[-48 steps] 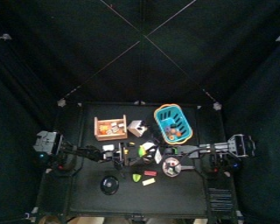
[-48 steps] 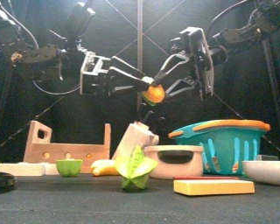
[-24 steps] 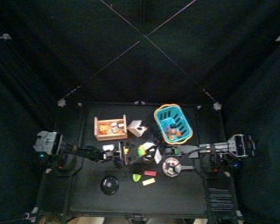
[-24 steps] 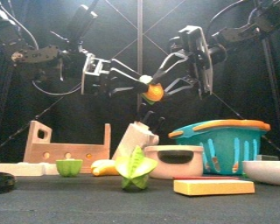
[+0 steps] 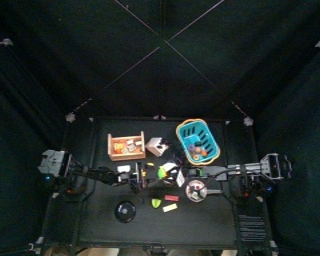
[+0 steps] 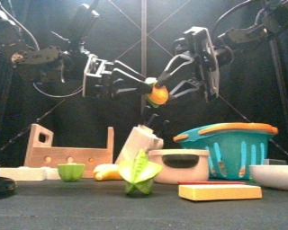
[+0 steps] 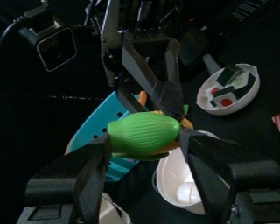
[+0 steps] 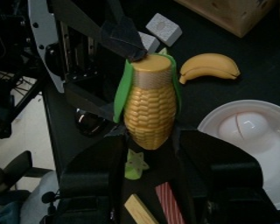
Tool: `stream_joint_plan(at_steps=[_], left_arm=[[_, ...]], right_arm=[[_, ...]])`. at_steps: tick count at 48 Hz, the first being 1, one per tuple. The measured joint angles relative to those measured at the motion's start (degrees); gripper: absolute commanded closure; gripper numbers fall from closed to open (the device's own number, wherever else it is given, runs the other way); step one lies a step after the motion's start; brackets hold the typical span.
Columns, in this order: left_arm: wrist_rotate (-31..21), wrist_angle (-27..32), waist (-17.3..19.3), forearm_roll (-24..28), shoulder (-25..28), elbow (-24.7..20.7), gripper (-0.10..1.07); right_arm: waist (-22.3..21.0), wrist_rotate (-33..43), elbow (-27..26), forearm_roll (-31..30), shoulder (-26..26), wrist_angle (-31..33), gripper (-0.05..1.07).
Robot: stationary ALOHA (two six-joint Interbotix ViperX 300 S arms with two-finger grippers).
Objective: Remove corn husk
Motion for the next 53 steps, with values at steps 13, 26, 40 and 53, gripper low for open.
stream_joint_plan(at_steps=[13, 26, 40, 53], left_arm=[[0.18, 0.09, 0.0, 0.09, 0.0, 0.0, 0.2], [0.18, -1.14, 0.0, -0.18, 0.0, 0.35, 0.2], [0.18, -1.67, 0.0, -0.26, -0.09, 0.44, 0.2], [0.7, -3.16, -0.26, 0.09, -0.09, 0.26, 0.21]], right_arm=[[0.53, 0.09, 0.0, -0.09, 0.53, 1.32, 0.43], [0.88, 0.0, -0.35, 0.0, 1.23, 2.11, 0.43], [0.97, 0.09, -0.7, -0.09, 1.23, 2.2, 0.43], [0.88, 0.26, -1.14, 0.18, 1.23, 2.2, 0.43]])
